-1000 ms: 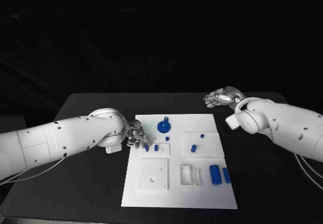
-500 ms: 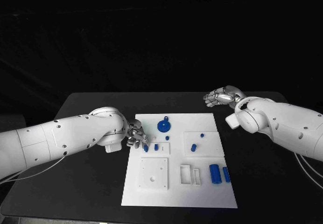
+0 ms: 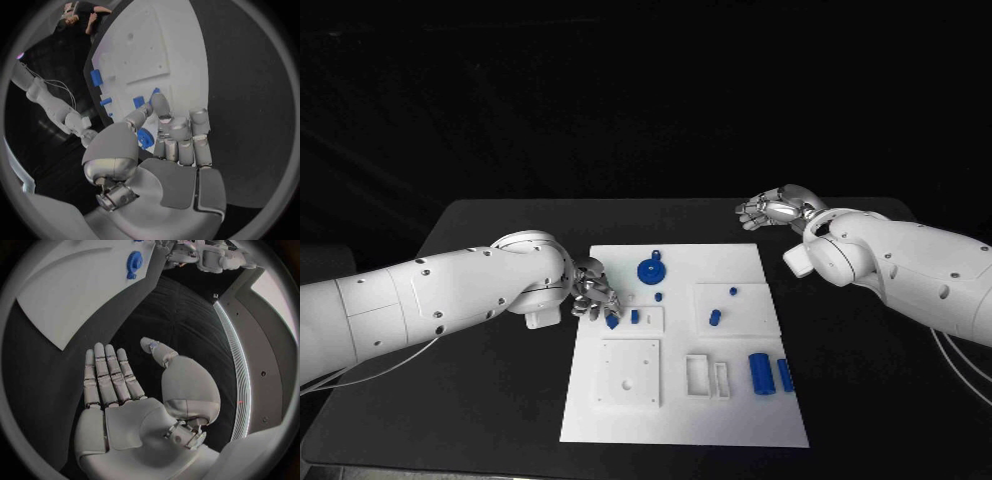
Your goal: Assemble the parts on the task board
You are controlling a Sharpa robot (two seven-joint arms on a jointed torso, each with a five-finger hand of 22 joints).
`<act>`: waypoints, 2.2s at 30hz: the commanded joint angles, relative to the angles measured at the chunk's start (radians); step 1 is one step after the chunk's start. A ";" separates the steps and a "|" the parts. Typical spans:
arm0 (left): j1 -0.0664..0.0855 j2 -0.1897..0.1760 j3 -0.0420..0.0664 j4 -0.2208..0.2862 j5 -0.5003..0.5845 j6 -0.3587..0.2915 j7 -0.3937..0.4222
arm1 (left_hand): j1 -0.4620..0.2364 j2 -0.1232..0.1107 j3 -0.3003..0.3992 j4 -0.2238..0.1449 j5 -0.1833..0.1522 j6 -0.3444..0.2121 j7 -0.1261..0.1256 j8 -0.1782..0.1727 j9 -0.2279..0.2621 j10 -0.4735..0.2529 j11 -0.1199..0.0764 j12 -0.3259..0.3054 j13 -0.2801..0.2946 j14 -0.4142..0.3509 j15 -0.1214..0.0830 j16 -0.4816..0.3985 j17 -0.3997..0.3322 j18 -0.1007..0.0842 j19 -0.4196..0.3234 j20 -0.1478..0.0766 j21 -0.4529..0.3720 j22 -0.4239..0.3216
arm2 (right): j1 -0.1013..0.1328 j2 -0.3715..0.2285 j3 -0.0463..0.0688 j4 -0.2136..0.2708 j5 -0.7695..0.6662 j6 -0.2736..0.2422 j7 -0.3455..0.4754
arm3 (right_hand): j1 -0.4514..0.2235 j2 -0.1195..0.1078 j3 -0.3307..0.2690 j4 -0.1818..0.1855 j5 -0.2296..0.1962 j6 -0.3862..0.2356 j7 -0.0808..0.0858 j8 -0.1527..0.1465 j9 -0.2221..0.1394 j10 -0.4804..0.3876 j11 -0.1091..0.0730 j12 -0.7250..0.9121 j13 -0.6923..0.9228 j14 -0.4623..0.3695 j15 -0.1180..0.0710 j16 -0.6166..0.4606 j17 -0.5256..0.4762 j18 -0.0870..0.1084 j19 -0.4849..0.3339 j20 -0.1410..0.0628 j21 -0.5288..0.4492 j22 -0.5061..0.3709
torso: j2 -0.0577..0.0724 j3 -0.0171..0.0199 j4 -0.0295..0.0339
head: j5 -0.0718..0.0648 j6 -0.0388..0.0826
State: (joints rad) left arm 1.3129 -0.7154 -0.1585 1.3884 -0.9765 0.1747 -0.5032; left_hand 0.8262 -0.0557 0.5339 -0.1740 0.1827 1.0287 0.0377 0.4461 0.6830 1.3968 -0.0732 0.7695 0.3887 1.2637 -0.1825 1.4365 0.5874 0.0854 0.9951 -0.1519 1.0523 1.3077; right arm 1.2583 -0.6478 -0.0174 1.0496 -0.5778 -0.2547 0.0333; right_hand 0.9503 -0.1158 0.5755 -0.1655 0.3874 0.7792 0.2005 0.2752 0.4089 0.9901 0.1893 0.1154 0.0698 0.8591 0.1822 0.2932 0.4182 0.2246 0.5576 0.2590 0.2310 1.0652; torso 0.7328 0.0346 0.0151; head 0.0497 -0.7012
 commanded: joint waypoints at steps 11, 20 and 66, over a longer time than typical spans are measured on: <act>-0.005 -0.002 -0.004 -0.002 0.000 0.003 -0.006 | -0.032 0.002 0.003 0.033 -0.007 -0.022 0.009 -0.017 -0.010 -0.003 0.008 -0.001 -0.002 -0.003 0.008 -0.003 -0.002 -0.012 0.001 -0.112 -0.006 0.010 | -0.002 0.002 0.000 -0.002 0.004 0.013 0.009 | -0.008 0.000 0.000 0.006 0.007 -0.008 0.019 0.005 -0.001 0.003 0.005 -0.004 -0.001 -0.008 0.001 0.007 -0.002 0.017 -0.003 0.005 -0.006 0.002 | 0.000 0.0002 0.0002 | 0.000 0.002; -0.005 -0.011 -0.004 0.006 0.001 0.026 0.004 | -0.070 -0.029 -0.002 0.066 -0.029 -0.034 0.013 -0.037 -0.020 -0.005 0.011 0.000 -0.002 -0.004 0.012 -0.004 -0.002 -0.009 -0.001 -0.111 -0.007 0.011 | -0.002 0.001 0.000 -0.002 0.004 0.013 0.009 | -0.009 0.000 0.000 0.006 0.009 -0.009 0.019 0.005 -0.002 0.003 0.005 -0.004 -0.001 -0.008 0.001 0.007 -0.002 0.017 -0.003 0.005 -0.006 0.002 | 0.000 -0.0002 -0.0002 | -0.001 0.000; -0.006 -0.023 -0.005 0.022 -0.019 0.032 0.047 | 0.149 -0.139 0.035 -0.047 -0.092 -0.047 0.023 -0.067 -0.022 -0.023 0.021 0.004 -0.002 -0.015 0.021 -0.008 -0.004 -0.009 -0.001 -0.100 -0.009 0.012 | -0.008 -0.001 0.000 -0.001 0.005 0.015 0.010 | -0.008 0.000 0.000 0.005 0.012 -0.010 0.019 0.005 -0.003 0.003 0.005 -0.005 -0.001 -0.008 0.001 0.008 -0.003 0.018 -0.003 0.005 -0.007 0.002 | 0.000 0.0000 -0.0007 | 0.001 -0.004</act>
State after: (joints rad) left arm 1.3128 -0.7397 -0.1587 1.4092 -0.9798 0.1857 -0.4542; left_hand 0.9652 -0.1939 0.5682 -0.2147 0.0843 0.9861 0.0587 0.3862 0.6594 1.3775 -0.0539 0.7696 0.3871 1.2512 -0.1696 1.4325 0.5847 0.0854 0.9952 -0.1519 1.0486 1.3077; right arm 1.2507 -0.6489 -0.0174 1.0476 -0.5748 -0.2523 0.0339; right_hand 0.9505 -0.1158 0.5756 -0.1655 0.3950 0.7792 0.2005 0.2750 0.4075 0.9901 0.1893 0.1154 0.0698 0.8592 0.1820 0.2970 0.4167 0.2247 0.5576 0.2590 0.2271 1.0665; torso 0.7330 0.0341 0.0146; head 0.0512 -0.7052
